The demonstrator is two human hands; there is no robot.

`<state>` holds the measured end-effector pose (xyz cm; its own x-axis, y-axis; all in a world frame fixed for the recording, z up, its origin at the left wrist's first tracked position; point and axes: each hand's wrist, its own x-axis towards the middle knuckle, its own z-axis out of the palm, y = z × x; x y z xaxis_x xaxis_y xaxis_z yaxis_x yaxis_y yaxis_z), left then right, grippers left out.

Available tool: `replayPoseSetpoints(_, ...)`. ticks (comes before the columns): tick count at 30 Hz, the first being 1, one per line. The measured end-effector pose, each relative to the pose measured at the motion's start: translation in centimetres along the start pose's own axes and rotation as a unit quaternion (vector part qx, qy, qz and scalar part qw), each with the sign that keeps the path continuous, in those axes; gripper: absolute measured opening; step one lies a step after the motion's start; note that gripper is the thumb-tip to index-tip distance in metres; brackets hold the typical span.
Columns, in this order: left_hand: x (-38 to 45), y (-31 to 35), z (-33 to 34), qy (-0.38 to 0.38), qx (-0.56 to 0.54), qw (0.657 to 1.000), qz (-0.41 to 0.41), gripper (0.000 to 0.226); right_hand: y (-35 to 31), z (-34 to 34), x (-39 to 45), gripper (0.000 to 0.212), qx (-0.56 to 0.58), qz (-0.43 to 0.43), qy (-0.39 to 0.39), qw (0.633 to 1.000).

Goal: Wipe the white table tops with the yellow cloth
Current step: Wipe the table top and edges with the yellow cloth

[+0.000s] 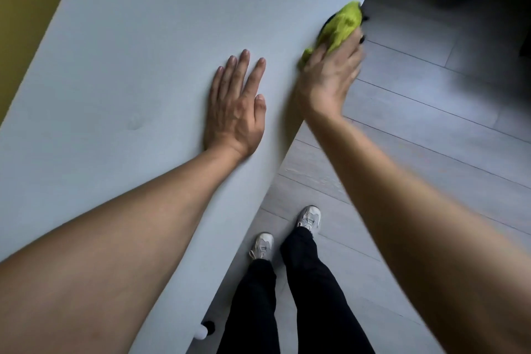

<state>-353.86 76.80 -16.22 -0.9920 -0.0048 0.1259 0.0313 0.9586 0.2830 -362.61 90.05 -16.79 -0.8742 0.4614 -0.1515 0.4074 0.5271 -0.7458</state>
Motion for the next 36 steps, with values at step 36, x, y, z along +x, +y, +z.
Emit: replayPoseSetpoints(36,-24.9,-6.7,-9.3,-0.182,-0.001,0.981,-0.07,0.069,5.9,-3.1,-35.2,0.066,0.015,0.051,-0.082,0.995)
